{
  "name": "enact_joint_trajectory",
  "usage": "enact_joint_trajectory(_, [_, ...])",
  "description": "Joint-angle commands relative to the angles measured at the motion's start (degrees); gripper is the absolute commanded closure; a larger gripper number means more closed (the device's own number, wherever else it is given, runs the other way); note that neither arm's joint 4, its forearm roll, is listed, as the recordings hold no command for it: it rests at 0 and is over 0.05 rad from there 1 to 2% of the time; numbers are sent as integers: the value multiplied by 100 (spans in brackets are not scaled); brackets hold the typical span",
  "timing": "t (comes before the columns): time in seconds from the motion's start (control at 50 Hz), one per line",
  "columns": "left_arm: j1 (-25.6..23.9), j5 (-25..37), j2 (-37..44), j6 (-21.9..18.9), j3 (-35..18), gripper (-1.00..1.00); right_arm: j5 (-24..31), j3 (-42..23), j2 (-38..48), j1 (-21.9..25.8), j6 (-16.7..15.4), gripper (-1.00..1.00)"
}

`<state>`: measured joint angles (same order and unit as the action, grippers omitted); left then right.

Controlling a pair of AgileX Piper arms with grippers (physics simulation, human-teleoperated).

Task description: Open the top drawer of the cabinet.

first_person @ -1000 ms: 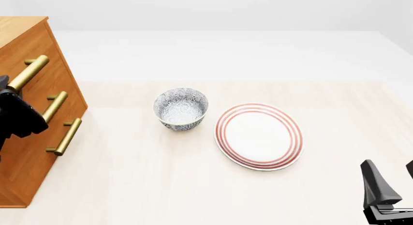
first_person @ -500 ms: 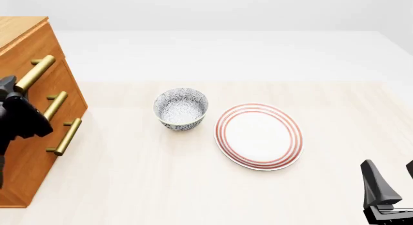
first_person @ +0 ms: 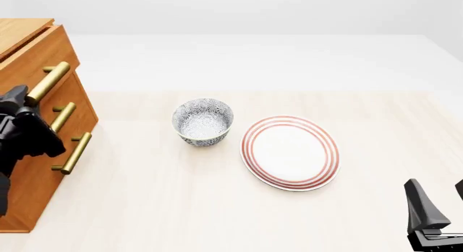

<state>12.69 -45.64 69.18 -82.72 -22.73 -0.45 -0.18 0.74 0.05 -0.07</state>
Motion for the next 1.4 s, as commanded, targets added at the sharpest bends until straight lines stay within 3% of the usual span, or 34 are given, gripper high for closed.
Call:
enact_joint_trajectory(0.02, [-210, -28, -1, -116, 160, 100, 10, -1, -10, -2, 2, -100])
enact_joint_trajectory(0.9, [-1138, 18, 106, -296, -19, 100, 10, -1, -11, -2, 2, -100])
enact_joint_trajectory(1.4, [-1490, -37, -104, -430, 156, 100, 10, -1, -11, 0, 1, -100])
